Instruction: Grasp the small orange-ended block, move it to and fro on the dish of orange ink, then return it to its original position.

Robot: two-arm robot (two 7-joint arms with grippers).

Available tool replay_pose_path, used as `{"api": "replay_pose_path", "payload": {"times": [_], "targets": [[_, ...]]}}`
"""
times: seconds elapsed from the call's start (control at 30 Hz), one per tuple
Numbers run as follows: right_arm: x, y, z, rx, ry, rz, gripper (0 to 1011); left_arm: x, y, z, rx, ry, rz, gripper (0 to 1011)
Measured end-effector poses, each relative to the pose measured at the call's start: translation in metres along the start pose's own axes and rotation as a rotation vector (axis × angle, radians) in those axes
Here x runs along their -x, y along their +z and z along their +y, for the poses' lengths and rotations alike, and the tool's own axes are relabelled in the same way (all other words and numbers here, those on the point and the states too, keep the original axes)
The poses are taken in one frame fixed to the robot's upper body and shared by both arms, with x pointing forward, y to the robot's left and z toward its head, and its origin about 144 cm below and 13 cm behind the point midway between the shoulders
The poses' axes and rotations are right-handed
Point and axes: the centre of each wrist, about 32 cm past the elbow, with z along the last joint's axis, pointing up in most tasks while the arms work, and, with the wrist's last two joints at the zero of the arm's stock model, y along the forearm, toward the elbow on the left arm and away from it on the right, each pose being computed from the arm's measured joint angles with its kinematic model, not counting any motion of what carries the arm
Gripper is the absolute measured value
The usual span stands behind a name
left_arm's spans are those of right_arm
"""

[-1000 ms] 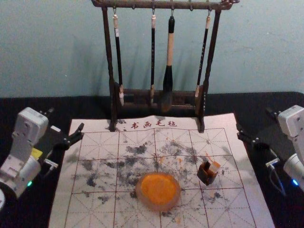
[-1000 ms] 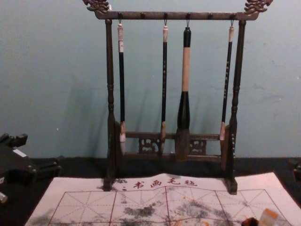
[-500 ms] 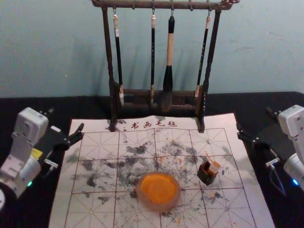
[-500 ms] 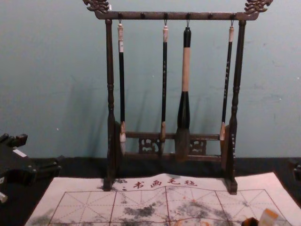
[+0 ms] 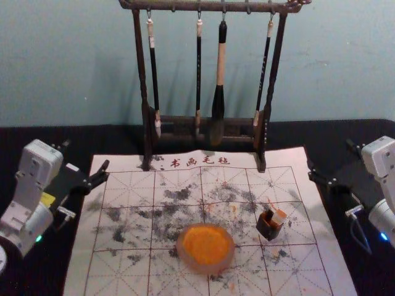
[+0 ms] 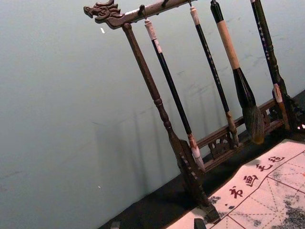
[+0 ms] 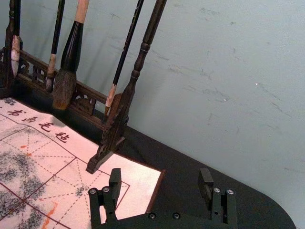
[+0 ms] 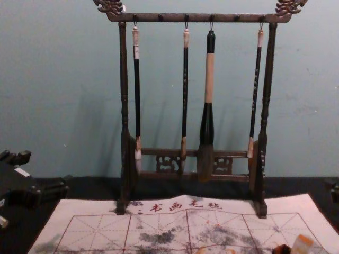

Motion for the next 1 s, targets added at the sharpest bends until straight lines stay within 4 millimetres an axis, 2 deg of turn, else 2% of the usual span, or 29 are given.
{"api": "replay_pose_path", "payload": {"times": [1.0], "targets": [[0.0000, 0.0000, 0.0000, 0.000, 0.000, 0.000, 1000, 0.0000, 0.0000, 0.0000, 0.000, 0.000, 0.000, 1001]]}}
